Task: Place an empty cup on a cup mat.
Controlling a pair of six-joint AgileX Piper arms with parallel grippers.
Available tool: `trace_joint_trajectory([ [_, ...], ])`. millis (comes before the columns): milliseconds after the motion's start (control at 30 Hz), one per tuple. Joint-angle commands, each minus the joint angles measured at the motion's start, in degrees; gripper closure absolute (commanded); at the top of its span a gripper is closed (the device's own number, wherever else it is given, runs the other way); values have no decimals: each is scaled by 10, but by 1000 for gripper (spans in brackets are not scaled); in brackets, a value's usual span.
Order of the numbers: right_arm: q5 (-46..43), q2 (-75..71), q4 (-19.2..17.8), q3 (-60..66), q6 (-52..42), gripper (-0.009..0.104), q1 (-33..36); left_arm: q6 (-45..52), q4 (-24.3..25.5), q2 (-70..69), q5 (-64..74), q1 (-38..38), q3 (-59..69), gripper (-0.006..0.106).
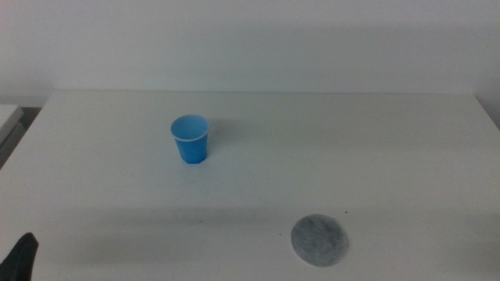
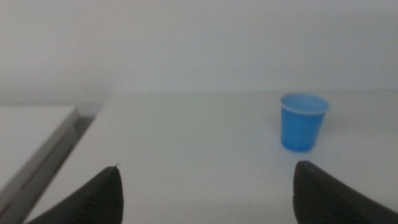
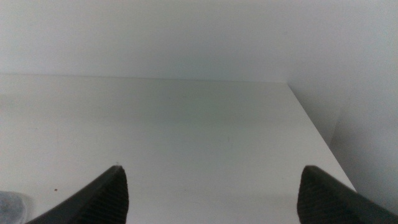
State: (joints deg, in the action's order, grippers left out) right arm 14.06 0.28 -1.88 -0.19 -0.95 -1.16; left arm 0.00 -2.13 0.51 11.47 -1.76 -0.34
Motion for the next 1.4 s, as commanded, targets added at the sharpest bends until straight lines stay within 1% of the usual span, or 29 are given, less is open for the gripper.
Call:
trace_joint_trajectory([
  [0, -4, -3, -3, 2, -2, 2, 1, 0, -15, 35, 26, 0, -37, 7],
  [133, -4, -3, -3, 2, -2, 2, 1, 0, -25, 196, 203, 0, -215, 7],
  [233, -4, -3, -3, 2, -2, 2, 1, 0, -40, 325, 303, 0, -335, 7],
  [333, -4, -3, -3, 2, -2, 2, 1, -29, -44, 441, 377, 0, -431, 7],
  [400, -4, -3, -3, 2, -2, 2, 1, -39, -44, 518, 399, 0, -491, 7],
  [500, -4, -3, -3, 2, -2, 2, 1, -20, -57, 643, 422, -3, -578, 7],
  [633, -4, -3, -3, 2, -2, 2, 1, -17, -54, 788, 441, -35, -703, 7],
  [733, -4, -3, -3, 2, -2, 2, 1, -37, -53, 885, 464, -61, -790, 7],
  [967, -4, -3, -3, 2, -2, 2, 1, -40, -59, 1078, 500, -97, -966, 7],
  [1167, -4, -3, -3, 2, -2, 2, 1, -39, -59, 1188, 466, -102, -1033, 7],
  [1367, -4, -3, -3, 2, -2, 2, 1, -29, -67, 1254, 447, -102, -1038, 8],
])
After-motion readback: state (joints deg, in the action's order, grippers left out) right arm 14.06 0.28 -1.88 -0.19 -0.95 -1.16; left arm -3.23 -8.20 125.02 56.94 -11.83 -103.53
